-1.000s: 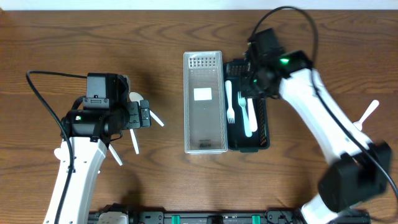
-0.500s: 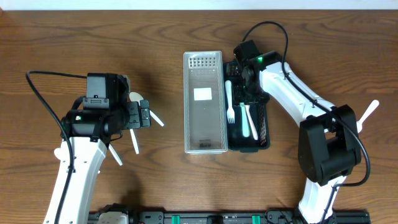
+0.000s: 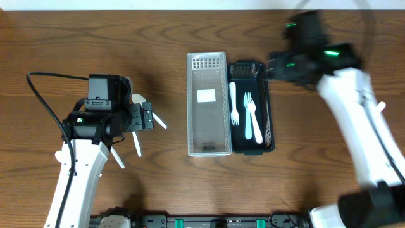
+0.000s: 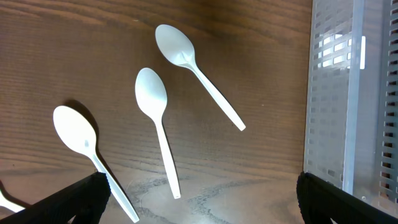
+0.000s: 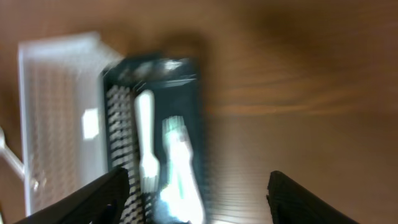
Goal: Pack container
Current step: 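Place the third fork in the dark green basket and release, then move right gripper to the white spoon and grasp it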
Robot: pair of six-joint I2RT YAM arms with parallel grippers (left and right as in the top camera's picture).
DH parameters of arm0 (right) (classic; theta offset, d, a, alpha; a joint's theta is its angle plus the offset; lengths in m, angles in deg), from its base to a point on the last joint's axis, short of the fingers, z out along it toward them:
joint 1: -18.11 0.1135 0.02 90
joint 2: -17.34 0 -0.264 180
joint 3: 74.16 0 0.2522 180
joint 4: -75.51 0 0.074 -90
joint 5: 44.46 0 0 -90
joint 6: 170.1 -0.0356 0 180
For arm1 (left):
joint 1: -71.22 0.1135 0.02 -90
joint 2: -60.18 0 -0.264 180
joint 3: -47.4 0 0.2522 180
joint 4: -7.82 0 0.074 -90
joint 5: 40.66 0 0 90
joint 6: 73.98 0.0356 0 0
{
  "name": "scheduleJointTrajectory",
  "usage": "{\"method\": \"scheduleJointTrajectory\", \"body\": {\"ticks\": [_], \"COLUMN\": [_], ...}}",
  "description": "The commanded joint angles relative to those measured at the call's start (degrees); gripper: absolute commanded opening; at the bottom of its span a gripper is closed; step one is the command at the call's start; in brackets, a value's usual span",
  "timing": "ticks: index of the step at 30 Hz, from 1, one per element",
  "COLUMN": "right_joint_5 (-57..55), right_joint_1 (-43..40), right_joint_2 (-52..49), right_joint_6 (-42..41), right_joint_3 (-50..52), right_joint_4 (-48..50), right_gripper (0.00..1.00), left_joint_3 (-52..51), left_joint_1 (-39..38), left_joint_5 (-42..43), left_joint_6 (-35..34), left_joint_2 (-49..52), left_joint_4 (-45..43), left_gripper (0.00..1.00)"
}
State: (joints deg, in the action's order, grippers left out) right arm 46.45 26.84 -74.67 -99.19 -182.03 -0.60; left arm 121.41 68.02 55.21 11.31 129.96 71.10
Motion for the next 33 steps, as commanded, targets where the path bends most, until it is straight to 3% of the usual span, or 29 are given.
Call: {"method": "scheduleJointTrajectory", "body": {"ticks": [1, 8, 14, 23, 33], "right_joint_5": [-3.6, -3.7, -2.3, -2.3, -2.4], "right_joint_1": [-9.6, -30.9, -39.7, -42.2, -42.2], "right_joint_2": [4.7, 4.2, 1.0, -7.9, -16.7], "right_joint_6": [-1.3, -2.2, -3.6, -3.6, -2.4], "right_joint_3": [-0.6, 1.9, 8.3, 17.9, 18.9], "right_joint_4": [-3.0, -7.8, -4.5, 2.9, 6.5], "right_gripper": [0.79, 0.88, 0.93, 0.96, 0.97], "left_joint_3": [0.9, 0.9, 0.9, 0.9, 0.9], "left_joint_1": [0.0, 0.0, 0.0, 0.0, 0.0], "left_joint_5": [0.3, 0.3, 0.3, 0.3, 0.3], "left_joint_6": [-0.3, -0.3, -0.3, -0.3, -0.3], "left_joint_2": [0.2, 0.2, 0.2, 0.2, 0.2], "left_joint_4": [0.2, 0.2, 0.2, 0.2, 0.2], "left_gripper": [0.98, 0.98, 0.98, 0.98, 0.99]}}
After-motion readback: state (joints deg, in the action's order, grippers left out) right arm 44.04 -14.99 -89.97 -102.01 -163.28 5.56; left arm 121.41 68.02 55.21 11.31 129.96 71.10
